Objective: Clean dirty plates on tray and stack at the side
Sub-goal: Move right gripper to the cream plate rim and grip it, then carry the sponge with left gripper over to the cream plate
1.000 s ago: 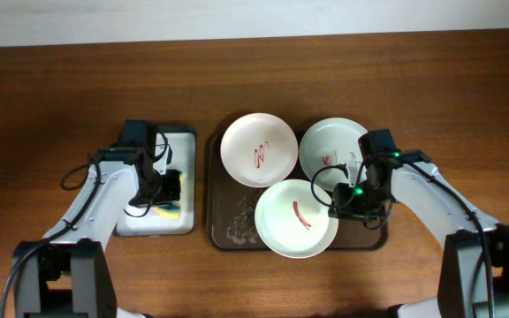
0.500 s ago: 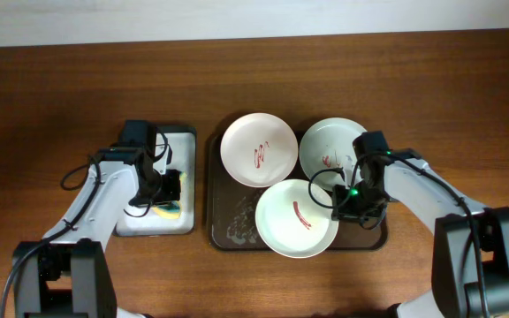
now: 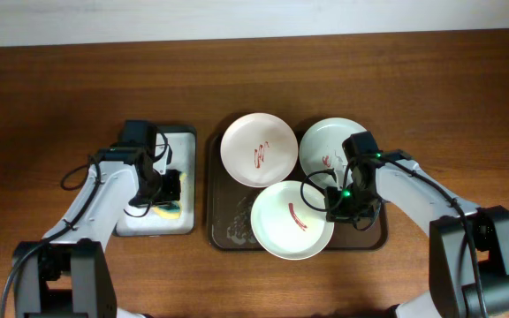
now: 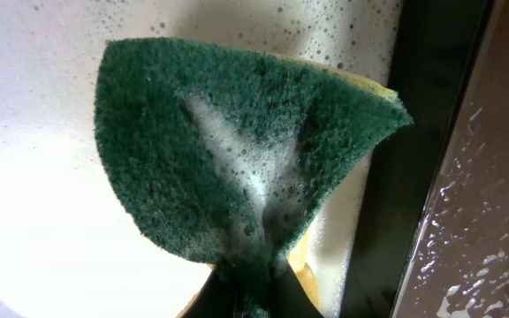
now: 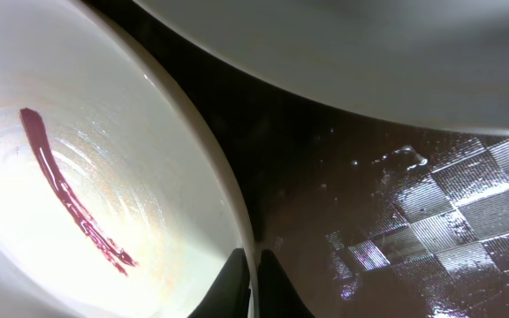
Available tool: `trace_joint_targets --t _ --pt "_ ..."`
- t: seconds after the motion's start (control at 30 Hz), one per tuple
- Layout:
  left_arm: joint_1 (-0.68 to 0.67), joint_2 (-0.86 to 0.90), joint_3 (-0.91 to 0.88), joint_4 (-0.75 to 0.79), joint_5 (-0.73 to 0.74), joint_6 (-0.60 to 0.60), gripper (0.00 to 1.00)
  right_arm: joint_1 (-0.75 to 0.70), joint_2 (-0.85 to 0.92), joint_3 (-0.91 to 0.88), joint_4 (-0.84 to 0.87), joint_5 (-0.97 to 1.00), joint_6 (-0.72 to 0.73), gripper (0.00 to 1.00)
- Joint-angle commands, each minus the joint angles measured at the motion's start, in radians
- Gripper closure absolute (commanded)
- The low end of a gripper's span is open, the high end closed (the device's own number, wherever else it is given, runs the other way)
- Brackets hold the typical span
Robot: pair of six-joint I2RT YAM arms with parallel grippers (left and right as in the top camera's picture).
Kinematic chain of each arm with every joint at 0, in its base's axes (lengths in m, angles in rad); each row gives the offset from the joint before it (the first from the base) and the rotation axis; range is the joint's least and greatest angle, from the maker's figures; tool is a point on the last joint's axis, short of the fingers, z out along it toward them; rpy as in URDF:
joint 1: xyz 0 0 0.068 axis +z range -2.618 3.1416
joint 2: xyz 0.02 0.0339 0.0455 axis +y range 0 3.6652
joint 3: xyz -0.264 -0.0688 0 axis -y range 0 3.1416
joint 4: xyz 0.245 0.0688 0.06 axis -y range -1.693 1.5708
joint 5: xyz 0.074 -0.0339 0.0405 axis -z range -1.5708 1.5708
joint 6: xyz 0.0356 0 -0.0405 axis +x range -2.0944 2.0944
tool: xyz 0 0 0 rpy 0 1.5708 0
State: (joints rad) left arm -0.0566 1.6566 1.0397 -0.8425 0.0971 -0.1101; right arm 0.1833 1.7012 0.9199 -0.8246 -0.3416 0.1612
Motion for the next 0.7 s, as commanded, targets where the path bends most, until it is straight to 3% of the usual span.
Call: trace_joint_targets --t 0.0,0.27,0.67 --pt "0.005 -0.015 0.003 -0.004 -0.003 -0.01 1.0 0.008 0.008 0.012 0.003 0.009 0.005 0.94" --pt "0.005 -0.028 0.057 -0.004 -0.004 -0.01 1.0 0.008 0.008 0.012 0.003 0.009 0.005 0.94" --pt "0.005 -0.236 0.155 0.014 -0.041 -0.009 1.0 0.008 0.008 0.012 0.003 0.009 0.005 0.94"
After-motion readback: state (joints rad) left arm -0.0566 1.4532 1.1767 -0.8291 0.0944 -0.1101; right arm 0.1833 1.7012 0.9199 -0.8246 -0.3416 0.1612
